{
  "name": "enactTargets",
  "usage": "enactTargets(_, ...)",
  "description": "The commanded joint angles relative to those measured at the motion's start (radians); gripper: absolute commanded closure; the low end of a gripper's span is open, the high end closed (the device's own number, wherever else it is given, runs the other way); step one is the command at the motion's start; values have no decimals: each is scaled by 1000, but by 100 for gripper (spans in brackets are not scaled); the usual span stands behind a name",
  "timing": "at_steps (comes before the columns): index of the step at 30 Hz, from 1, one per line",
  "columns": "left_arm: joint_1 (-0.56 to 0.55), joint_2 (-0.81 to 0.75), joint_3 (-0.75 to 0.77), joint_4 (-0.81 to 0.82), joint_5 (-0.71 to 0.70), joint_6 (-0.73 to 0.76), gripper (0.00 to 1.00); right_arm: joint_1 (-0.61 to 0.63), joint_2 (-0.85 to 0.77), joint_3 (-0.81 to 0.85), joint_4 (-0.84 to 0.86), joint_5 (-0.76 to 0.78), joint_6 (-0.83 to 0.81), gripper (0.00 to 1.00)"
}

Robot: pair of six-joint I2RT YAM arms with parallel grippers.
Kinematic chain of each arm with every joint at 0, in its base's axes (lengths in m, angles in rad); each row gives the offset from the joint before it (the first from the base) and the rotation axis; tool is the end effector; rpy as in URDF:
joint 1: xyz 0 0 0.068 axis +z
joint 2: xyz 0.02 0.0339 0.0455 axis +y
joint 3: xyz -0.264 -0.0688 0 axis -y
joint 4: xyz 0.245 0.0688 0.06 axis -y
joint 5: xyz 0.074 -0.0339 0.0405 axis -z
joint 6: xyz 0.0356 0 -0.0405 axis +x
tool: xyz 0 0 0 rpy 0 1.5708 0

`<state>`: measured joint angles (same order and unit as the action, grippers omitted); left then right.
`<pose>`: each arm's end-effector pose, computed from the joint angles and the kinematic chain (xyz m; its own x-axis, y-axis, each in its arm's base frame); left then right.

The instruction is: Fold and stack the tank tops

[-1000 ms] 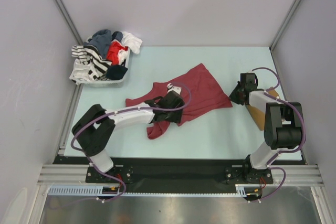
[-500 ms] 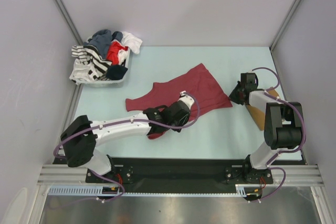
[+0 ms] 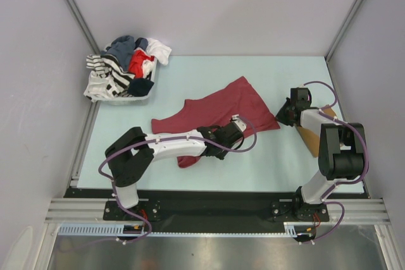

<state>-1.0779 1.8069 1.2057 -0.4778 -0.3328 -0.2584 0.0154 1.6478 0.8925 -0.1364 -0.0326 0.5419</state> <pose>0.1846 -0.3192 0.1862 -0.5974 0.6018 -0.5301 0.6278 0.7622 0.1577 0.3286 0.0062 0.1672 -0.6851 0.5050 -0.5250 0.3706 0.8621 0.3457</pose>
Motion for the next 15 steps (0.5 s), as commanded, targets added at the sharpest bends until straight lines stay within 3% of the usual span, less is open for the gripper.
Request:
enactTargets(1,15,2,41,7,24,33,62,-6,-16,5,26,-10,4,98)
enactTargets(15,81,46,55,19,150,70,64,-8,-16,2,27,-13,6,98)
